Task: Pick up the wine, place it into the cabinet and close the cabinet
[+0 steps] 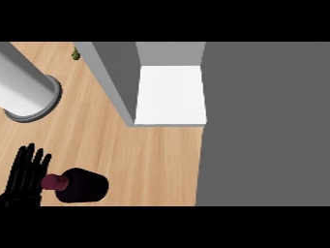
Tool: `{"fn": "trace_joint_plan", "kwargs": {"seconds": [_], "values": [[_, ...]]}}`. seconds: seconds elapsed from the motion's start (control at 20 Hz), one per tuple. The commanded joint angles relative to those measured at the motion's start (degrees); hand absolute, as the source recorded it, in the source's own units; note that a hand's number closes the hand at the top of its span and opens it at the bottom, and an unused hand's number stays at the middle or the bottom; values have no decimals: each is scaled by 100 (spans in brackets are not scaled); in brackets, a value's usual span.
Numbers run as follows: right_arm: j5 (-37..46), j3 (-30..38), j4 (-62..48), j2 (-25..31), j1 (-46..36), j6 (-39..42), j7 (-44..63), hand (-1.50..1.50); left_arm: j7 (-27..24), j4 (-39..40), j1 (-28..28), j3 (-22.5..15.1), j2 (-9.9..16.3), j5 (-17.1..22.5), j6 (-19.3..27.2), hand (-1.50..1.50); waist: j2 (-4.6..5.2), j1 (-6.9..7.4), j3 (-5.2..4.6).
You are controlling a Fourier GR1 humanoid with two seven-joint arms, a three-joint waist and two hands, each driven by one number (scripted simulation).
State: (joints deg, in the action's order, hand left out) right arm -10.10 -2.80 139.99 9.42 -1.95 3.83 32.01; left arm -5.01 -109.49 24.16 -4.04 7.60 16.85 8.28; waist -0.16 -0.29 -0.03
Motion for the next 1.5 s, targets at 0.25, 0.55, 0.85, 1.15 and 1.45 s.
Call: {"fn": "trace_joint_plan", "kwargs": {"seconds": [0.25,0.55,0.85,1.15,1.45], "values": [[-525,159,1167,7,491,107,329,-150,-628,1021,-270,384,120,264,-714,-150,-3,-33,2],[-353,6,1028,-35,-42,-108,723,-150,-731,1330,-451,36,-259,-94,-496,-150,5,5,0],[-507,75,1118,-81,-46,-83,806,-150,-1179,1491,-57,13,-311,-180,-701,-150,-5,12,1],[-613,259,1208,-19,111,20,767,-150,-1642,2730,-729,297,-349,-150,-931,-150,4,-26,0],[-445,223,1207,3,-313,-116,1075,-150,-1480,2948,-985,428,-302,-56,-1015,-150,5,-19,-1]]}}
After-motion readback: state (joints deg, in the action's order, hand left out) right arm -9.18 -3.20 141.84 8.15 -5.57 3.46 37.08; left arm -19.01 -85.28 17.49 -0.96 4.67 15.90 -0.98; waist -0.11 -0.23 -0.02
